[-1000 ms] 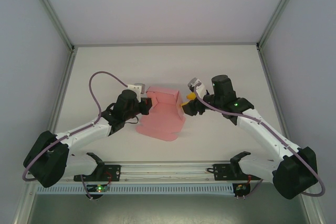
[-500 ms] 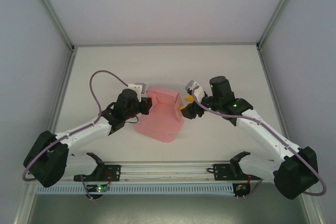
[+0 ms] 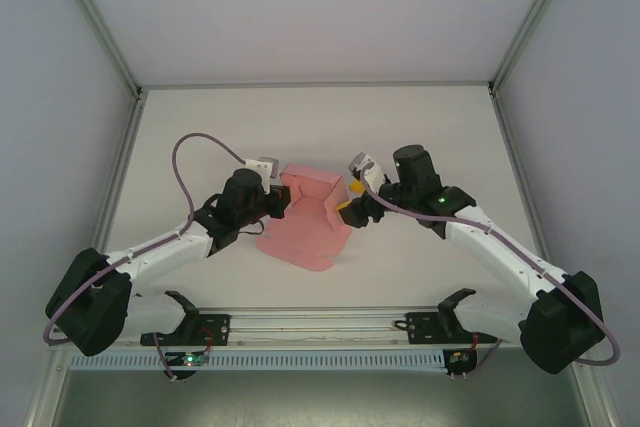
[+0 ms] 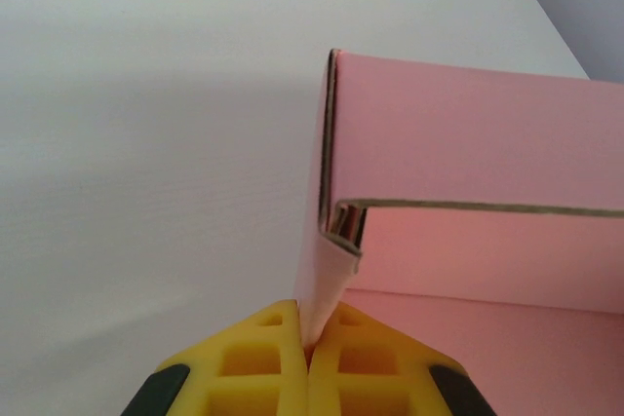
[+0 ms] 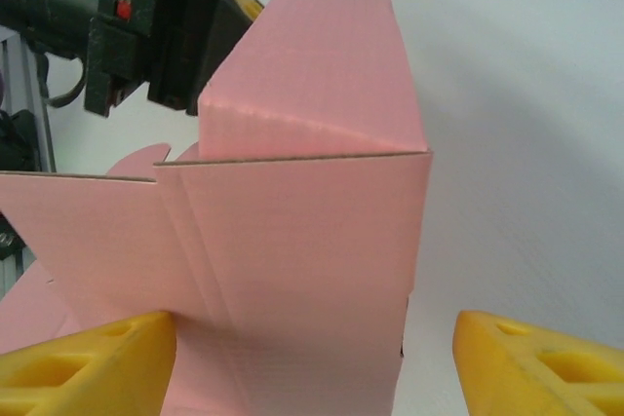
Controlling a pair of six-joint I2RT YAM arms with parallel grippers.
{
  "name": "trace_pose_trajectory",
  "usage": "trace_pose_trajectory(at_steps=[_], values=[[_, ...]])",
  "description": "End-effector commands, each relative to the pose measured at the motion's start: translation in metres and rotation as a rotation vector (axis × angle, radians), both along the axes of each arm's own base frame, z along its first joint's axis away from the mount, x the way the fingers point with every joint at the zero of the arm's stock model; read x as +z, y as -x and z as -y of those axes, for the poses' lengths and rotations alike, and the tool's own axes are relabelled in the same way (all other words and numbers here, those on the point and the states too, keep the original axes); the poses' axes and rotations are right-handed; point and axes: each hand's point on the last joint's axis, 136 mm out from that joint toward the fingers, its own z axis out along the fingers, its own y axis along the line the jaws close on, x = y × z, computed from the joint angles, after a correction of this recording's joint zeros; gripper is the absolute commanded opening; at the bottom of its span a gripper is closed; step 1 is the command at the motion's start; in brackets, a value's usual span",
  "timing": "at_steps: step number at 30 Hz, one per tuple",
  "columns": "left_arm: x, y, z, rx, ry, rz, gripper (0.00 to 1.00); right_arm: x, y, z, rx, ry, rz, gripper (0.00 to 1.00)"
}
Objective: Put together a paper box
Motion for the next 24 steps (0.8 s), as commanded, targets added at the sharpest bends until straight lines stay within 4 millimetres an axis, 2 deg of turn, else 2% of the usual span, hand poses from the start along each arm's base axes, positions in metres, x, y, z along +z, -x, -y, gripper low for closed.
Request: trace_pose_trajectory(at_steps=[1, 3, 6, 9, 12, 14, 18, 21, 24], values=[[0.023, -0.011, 0.007, -0.010, 0.046, 0.044, 0.00, -0.003, -0.021, -0.004, -0.109, 0.034, 0.031, 0.72], [0.024, -0.011, 0.008, -0.011, 0.051, 0.041, 0.00, -0.012, -0.040, 0.005, -0.247, 0.128, 0.067, 0.69], [0.023, -0.011, 0.009, -0.012, 0.053, 0.034, 0.00, -0.022, -0.057, 0.012, -0.387, 0.234, 0.110, 0.67], [0.024, -0.011, 0.011, -0.019, 0.060, 0.030, 0.00, -0.028, -0.068, 0.014, -0.477, 0.309, 0.160, 0.62], [0.023, -0.010, 0.013, -0.028, 0.068, 0.024, 0.00, -0.033, -0.078, 0.012, -0.517, 0.347, 0.183, 0.62], [0.024, -0.010, 0.014, -0.033, 0.074, 0.026, 0.00, -0.035, -0.077, -0.002, -0.463, 0.303, 0.178, 0.63], [0.021, -0.010, 0.013, -0.030, 0.068, 0.015, 0.00, -0.031, -0.062, -0.035, -0.281, 0.136, 0.117, 0.65], [0.018, -0.010, 0.013, -0.025, 0.066, 0.000, 0.00, -0.030, -0.059, -0.038, -0.232, 0.038, 0.037, 0.64], [0.003, -0.010, 0.011, 0.000, 0.030, -0.077, 0.00, -0.039, -0.055, -0.033, -0.215, -0.007, -0.057, 0.64]])
